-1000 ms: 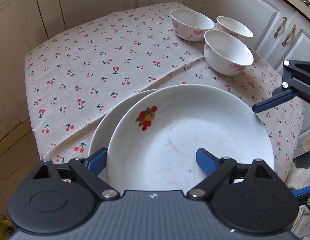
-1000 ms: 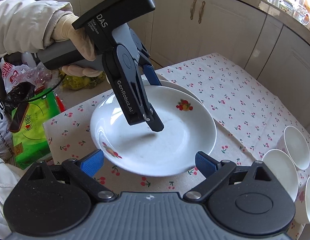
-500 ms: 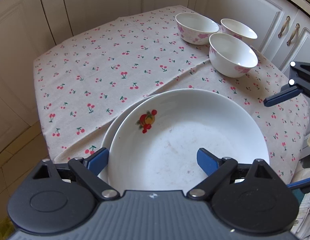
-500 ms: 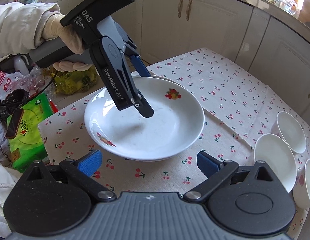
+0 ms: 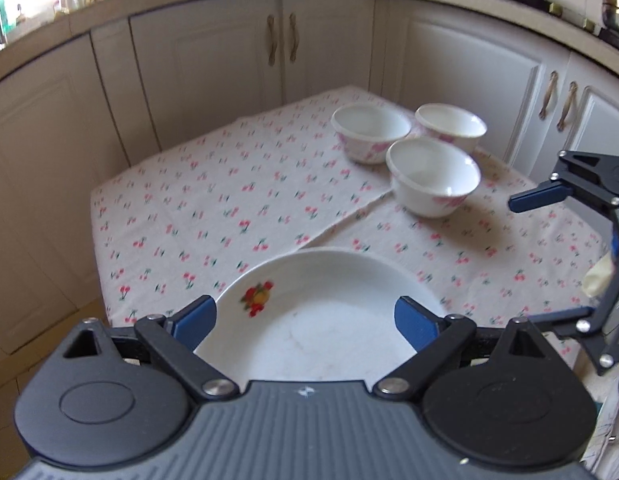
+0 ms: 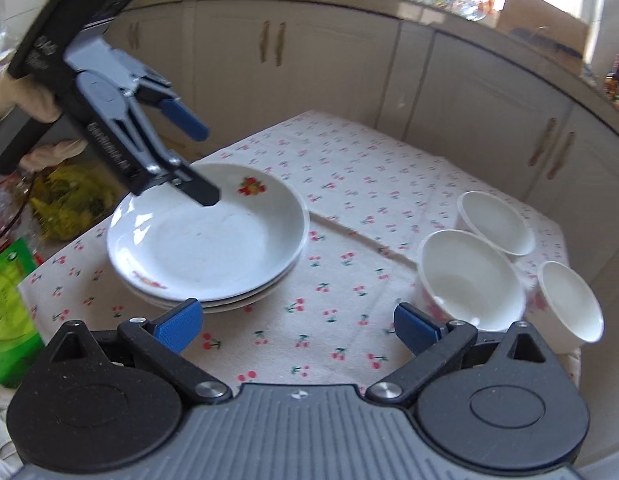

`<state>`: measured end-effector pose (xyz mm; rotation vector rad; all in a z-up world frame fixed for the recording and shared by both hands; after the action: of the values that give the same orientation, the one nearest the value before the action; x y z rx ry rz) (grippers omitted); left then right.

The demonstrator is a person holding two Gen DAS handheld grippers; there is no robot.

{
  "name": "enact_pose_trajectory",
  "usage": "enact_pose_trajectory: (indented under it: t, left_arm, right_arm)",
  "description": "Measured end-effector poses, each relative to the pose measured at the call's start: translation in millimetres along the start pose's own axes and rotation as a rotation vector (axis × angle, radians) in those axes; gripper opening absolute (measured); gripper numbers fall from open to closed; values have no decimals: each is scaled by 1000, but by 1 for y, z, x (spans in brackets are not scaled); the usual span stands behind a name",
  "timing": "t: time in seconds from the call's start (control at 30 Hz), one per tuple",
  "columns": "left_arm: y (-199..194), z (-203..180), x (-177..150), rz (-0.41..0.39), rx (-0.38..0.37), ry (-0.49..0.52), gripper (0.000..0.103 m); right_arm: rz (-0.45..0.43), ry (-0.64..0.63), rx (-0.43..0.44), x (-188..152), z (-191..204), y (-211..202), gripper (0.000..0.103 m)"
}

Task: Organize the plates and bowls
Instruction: 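Grasp a pink-decal white bowl rim with the left tool while the right tool grasps another bowl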

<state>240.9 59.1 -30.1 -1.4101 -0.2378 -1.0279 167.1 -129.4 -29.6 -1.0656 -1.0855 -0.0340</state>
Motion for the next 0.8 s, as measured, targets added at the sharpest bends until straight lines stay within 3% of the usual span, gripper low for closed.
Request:
enact_pose_trajectory:
  t: [0.17, 0.3, 0.53, 0.8]
  left_arm:
    - [-22, -30, 8, -94, 22, 29, 99]
    - [-32, -54, 11, -137, 24, -5, 99]
    - [-33, -89, 17, -143, 87, -96, 99]
    - [-12, -112, 52, -138, 67, -236, 99]
  right_arm:
    - [-84, 76, -98, -8, -17, -19, 103]
    - [-93, 96, -161, -23, -31, -28, 103]
    - [-109, 138, -196, -49, -57, -38, 103]
    - [-142, 162, -209, -51, -88, -33, 103]
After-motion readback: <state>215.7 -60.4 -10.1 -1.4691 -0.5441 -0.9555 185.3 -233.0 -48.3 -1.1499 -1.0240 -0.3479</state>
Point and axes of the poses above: each gripper's, at about its wrist camera, not at the fingertips, and y roughly the way its jaws point, z to its left, x to its top, the point moved 4 cm from there along y, roughly the way its jaws point, and after that the axes turned 15 degrees about x, right-handed, at the moved point
